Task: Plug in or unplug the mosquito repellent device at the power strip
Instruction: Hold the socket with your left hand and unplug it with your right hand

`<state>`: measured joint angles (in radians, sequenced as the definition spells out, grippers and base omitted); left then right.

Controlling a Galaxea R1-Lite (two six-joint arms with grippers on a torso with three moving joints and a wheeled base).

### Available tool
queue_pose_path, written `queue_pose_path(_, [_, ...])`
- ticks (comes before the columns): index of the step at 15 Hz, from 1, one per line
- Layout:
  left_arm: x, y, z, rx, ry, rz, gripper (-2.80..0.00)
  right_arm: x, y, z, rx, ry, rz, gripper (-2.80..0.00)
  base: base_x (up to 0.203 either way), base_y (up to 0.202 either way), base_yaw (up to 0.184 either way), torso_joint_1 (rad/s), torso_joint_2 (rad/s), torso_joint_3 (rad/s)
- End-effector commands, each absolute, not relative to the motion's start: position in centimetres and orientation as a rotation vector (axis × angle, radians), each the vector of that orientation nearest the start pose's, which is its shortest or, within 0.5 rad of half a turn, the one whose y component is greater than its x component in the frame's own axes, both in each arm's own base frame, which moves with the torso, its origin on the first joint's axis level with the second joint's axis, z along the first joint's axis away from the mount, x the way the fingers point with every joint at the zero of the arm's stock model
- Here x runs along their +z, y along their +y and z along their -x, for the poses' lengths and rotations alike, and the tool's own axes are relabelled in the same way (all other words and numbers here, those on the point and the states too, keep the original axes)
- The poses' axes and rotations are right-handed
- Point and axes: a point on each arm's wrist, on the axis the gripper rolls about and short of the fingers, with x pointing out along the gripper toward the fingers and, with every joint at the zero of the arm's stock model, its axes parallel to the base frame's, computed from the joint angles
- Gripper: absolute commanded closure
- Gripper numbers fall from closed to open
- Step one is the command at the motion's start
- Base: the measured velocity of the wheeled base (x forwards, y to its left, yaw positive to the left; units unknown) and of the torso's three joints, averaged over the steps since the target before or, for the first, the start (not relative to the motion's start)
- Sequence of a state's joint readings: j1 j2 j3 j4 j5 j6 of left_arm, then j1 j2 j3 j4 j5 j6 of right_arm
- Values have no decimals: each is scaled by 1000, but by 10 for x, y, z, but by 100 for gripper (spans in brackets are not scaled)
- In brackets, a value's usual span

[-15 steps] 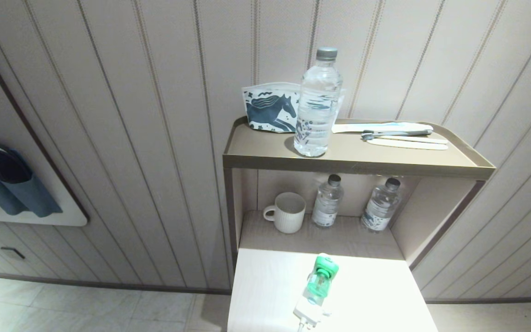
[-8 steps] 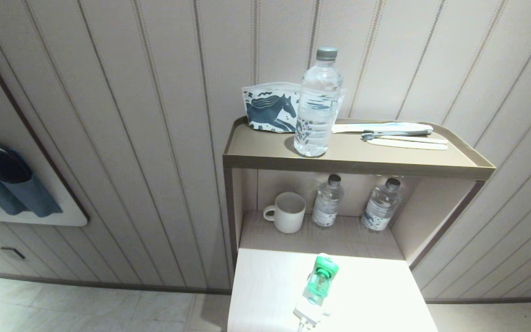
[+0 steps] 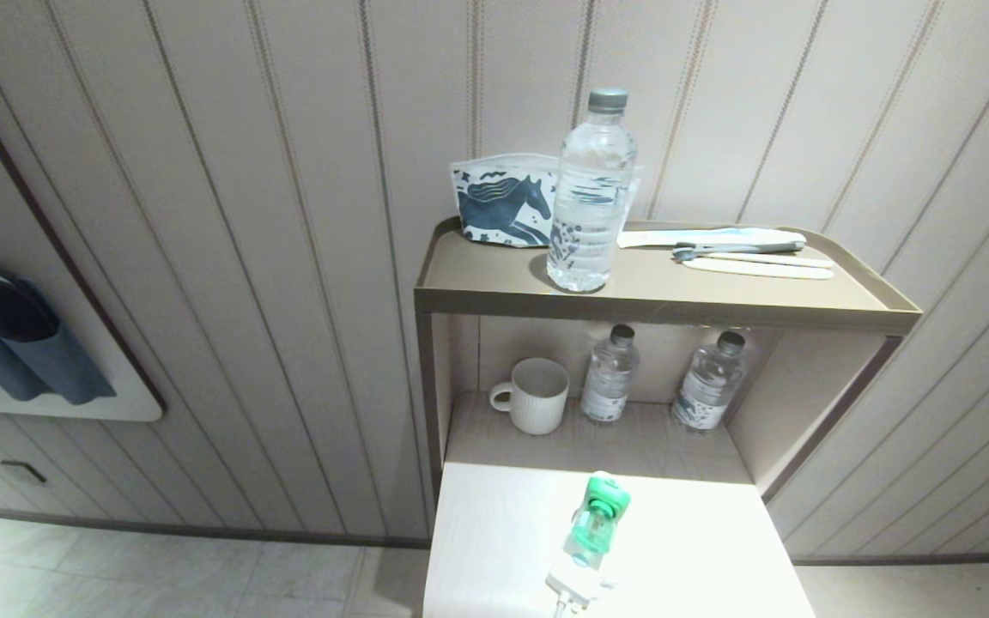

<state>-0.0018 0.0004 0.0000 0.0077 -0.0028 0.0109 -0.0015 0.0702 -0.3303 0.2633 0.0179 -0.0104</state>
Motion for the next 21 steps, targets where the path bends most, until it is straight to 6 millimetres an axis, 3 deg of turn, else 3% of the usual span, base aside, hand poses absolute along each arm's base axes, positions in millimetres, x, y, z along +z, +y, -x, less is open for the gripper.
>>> queue_pose_path(1, [75, 0, 23, -5, 8, -11, 0, 182, 1, 42, 18, 42, 0, 0, 0, 0, 0, 0, 0, 0])
queue_pose_path(6, [75, 0, 23, -5, 8, -11, 0, 290, 1, -23, 45, 311, -116, 0, 0, 0, 0, 0, 0, 0])
queue_pose_path(9, [75, 0, 23, -5, 8, -11, 0, 326, 8, -70, 151, 645, -179, 0, 0, 0, 0, 0, 0, 0])
queue_pose_path(13, [75, 0, 23, -5, 8, -11, 0, 323, 48, -126, 381, 1071, -108, 0, 0, 0, 0, 0, 0, 0])
queue_pose_path(17, [75, 0, 23, -5, 8, -11, 0, 300, 96, -170, 465, 1276, 4, 0, 0, 0, 0, 0, 0, 0])
queue_pose_path(18, [75, 0, 23, -5, 8, -11, 0, 293, 107, -177, 440, 1297, 57, -280, 0, 0, 0, 0, 0, 0])
queue_pose_path(21, [75, 0, 23, -5, 8, -11, 0, 279, 137, -193, 321, 1309, 147, -280, 0, 0, 0, 0, 0, 0])
